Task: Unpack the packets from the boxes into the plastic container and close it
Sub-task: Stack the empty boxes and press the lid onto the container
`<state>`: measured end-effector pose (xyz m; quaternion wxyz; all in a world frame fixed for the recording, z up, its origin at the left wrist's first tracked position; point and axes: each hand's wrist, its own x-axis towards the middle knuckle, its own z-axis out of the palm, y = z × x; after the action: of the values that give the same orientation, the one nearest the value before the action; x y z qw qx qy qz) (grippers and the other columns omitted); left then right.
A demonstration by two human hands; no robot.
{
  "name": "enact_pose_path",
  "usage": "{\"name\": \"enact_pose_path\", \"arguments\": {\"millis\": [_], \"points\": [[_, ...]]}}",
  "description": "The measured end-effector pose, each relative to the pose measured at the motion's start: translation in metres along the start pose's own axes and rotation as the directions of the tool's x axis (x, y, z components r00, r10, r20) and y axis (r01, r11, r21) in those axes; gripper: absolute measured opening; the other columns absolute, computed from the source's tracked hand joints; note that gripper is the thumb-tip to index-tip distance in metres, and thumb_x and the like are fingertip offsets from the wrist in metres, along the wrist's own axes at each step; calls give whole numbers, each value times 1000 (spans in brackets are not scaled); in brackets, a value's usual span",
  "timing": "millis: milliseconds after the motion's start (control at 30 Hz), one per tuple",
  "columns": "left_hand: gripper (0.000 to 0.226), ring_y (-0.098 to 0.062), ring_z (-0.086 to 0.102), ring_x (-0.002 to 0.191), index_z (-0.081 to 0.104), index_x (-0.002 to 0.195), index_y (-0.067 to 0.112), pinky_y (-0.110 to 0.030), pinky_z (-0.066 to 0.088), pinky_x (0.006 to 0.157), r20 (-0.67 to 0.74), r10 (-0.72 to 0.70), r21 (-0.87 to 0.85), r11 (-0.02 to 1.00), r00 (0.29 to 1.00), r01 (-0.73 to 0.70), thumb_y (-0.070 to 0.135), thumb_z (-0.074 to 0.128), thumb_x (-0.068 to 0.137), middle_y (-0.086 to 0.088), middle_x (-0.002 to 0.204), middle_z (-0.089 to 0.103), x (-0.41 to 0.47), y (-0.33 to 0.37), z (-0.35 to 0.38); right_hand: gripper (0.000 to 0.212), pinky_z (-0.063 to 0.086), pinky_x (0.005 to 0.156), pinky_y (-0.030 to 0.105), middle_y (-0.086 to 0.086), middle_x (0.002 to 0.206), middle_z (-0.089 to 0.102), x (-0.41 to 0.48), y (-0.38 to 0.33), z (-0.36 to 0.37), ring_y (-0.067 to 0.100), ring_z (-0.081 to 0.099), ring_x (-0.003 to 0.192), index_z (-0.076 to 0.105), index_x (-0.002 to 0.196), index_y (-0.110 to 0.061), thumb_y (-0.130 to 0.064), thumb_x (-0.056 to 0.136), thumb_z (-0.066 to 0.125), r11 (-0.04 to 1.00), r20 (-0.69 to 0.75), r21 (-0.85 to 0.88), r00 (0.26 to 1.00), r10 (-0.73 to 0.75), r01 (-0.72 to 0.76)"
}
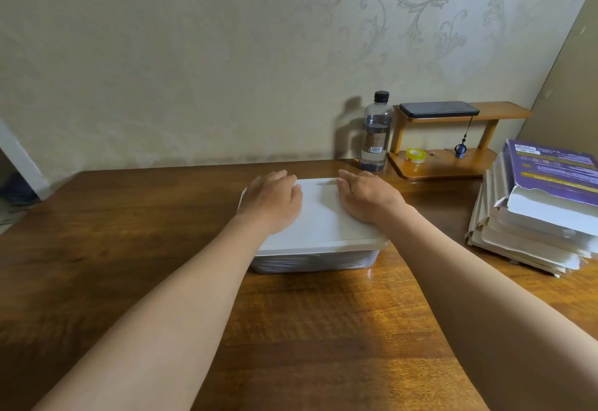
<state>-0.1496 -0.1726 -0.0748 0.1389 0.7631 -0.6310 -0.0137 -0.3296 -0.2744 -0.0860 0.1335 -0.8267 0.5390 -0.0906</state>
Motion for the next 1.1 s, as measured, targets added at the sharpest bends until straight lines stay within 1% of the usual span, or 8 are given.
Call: {"name": "enact_pose_path", "arguments": {"millis": [100, 267, 433, 633, 733, 833, 933, 1100], "points": [[51, -26, 24, 152, 44, 151, 14, -39, 21, 122, -23, -25, 23, 999, 999, 26, 33, 26, 107, -6, 165, 29, -8, -4, -14, 56, 27, 118, 51, 10, 161, 27, 0, -2, -4, 33, 33, 144, 23, 156, -34, -52, 103, 20, 1000, 53, 5, 999, -4, 3], [75, -23, -14, 156, -1, 163, 14, -46, -1, 127, 275, -126, 90, 990, 953, 105, 57, 12, 103, -9, 170, -14, -19, -25, -16, 55, 22, 120, 51, 7, 164, 20, -3, -3, -8, 33, 26, 147, 21, 156, -36, -52, 103, 21, 1000, 88, 23, 996, 2, -4], [77, -21, -14, 156, -4, 162, 12, -44, 0, 127, 227, -110, 3, 994, 968, 112, 59, 10, 103, -8, 169, -13, -24, -30, -8, 54, 23, 120, 49, 7, 161, 27, 0, -1, -4, 32, 30, 146, 29, 153, -36, -52, 102, 23, 999, 54, 43, 998, 19, -21], [78, -23, -7, 157, 3, 163, 12, -47, 6, 127, 176, -96, -4, 995, 980, 98, 61, 11, 103, -10, 170, -6, -23, -30, -5, 45, 50, 86, 44, 9, 113, 60, -17, -4, -7, 29, 54, 103, 67, 97, -17, -42, 98, 30, 992, -356, -109, 929, -103, 68], [79, -26, -3, 157, 15, 161, 10, -49, 10, 126, 159, -83, 35, 996, 984, 79, 62, 13, 102, -13, 170, -1, -22, -29, -4, 43, 45, 93, 45, 11, 127, 58, -28, -11, -15, 31, 53, 115, 68, 116, -17, -38, 100, 34, 973, -320, -186, 928, -190, 135], [79, -28, -1, 157, 22, 160, 10, -49, 11, 126, 172, -79, 52, 996, 982, 71, 63, 14, 101, -16, 170, 1, -22, -27, -4, 52, 25, 113, 54, 9, 158, 32, -40, -15, -15, 30, 32, 143, 43, 148, -25, -49, 103, 30, 977, -78, -148, 983, -166, 153], [79, -29, -2, 157, 23, 160, 12, -49, 10, 126, 173, -76, 45, 997, 982, 70, 64, 13, 101, -17, 169, 1, -22, -28, -5, 61, 9, 119, 57, 5, 164, 18, -52, -15, -7, 26, 15, 151, 28, 154, -32, -60, 101, 19, 972, -17, -161, 985, -174, 169], [78, -29, -3, 157, 23, 160, 13, -51, 11, 126, 168, -67, 21, 998, 983, 64, 64, 12, 102, -16, 170, 0, -21, -30, -6, 74, 24, 117, 51, 9, 157, 36, -61, -20, -6, 27, 33, 143, 39, 150, -23, -65, 94, 14, 965, -118, -126, 962, -244, 229]]}}
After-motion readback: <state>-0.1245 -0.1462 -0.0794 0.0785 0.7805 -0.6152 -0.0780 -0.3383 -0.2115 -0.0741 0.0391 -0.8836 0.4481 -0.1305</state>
